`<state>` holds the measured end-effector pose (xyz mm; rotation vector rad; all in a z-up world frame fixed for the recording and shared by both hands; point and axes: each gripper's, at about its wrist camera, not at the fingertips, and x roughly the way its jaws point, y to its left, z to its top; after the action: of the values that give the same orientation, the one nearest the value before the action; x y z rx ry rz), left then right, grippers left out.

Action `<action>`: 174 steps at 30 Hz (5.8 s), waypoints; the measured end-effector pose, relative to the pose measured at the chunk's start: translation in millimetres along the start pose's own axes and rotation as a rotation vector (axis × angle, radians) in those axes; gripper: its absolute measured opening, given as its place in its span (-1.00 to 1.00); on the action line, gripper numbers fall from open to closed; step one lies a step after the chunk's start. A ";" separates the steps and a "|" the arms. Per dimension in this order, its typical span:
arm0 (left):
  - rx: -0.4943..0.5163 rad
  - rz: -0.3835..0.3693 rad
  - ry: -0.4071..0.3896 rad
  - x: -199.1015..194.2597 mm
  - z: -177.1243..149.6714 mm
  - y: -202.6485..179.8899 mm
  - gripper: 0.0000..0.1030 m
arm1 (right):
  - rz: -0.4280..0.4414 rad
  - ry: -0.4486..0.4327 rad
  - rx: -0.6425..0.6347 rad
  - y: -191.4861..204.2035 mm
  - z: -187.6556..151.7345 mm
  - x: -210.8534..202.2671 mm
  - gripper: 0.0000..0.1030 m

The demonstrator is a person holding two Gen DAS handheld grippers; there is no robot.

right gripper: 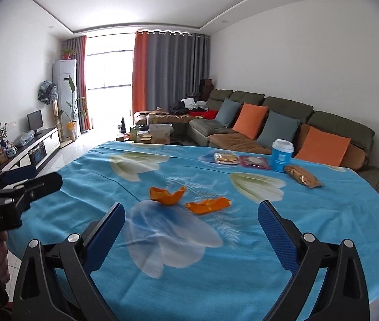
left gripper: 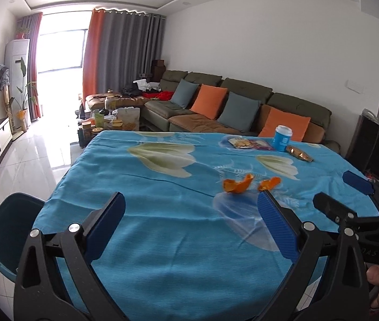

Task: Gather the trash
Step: 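Move both tools back over the orange peels on the table, then grasp an orange peel with the left tool while the right tool grasps another peel, then carry both orange peels over the teal bin with both tools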

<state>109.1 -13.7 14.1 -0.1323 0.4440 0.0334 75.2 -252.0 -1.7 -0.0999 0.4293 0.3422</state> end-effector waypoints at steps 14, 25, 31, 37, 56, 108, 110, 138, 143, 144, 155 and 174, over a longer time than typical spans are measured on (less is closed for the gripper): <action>-0.003 -0.015 0.008 10.4 7.6 -1.9 0.89 | -0.032 0.060 -0.024 -6.0 -5.4 21.7 0.86; -0.002 -0.012 0.057 54.1 21.1 4.5 0.89 | -0.028 0.142 -0.096 -3.2 7.9 73.5 0.86; -0.004 -0.015 0.088 82.1 28.7 5.9 0.89 | -0.022 0.213 -0.139 0.6 11.0 103.7 0.82; 0.006 -0.027 0.123 105.7 30.9 4.1 0.89 | -0.014 0.300 -0.155 0.4 11.5 128.5 0.46; 0.051 -0.078 0.232 156.2 27.7 -12.8 0.89 | 0.080 0.415 -0.163 0.3 9.3 154.9 -0.71; 0.004 -0.160 0.141 71.5 46.9 5.3 -0.65 | 0.200 0.154 -0.024 1.6 52.6 59.4 -0.83; -0.008 -0.145 0.110 52.8 48.6 15.6 -0.65 | 0.221 0.138 -0.036 11.4 56.4 51.6 -0.83; -0.151 0.207 -0.142 -151.3 21.9 140.0 -0.65 | 0.561 -0.031 -0.232 161.9 105.4 2.8 -0.83; -0.176 0.261 -0.158 -176.1 16.6 164.7 -0.65 | 0.628 -0.034 -0.269 191.8 113.3 7.2 -0.83; -0.179 0.270 -0.159 -179.1 16.2 166.0 -0.65 | 0.638 -0.032 -0.275 196.3 113.9 7.6 -0.83; -0.238 0.365 -0.143 -205.5 2.5 207.0 -0.65 | 0.751 0.011 -0.347 256.4 123.8 28.9 -0.83; -0.335 0.425 0.039 -123.7 -29.4 281.1 -0.65 | 0.876 0.273 -0.422 347.4 98.4 113.3 -0.83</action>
<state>-32.3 260.5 7.2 -0.3664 0.4966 0.5247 90.2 124.7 31.3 -0.3754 0.6545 1.2923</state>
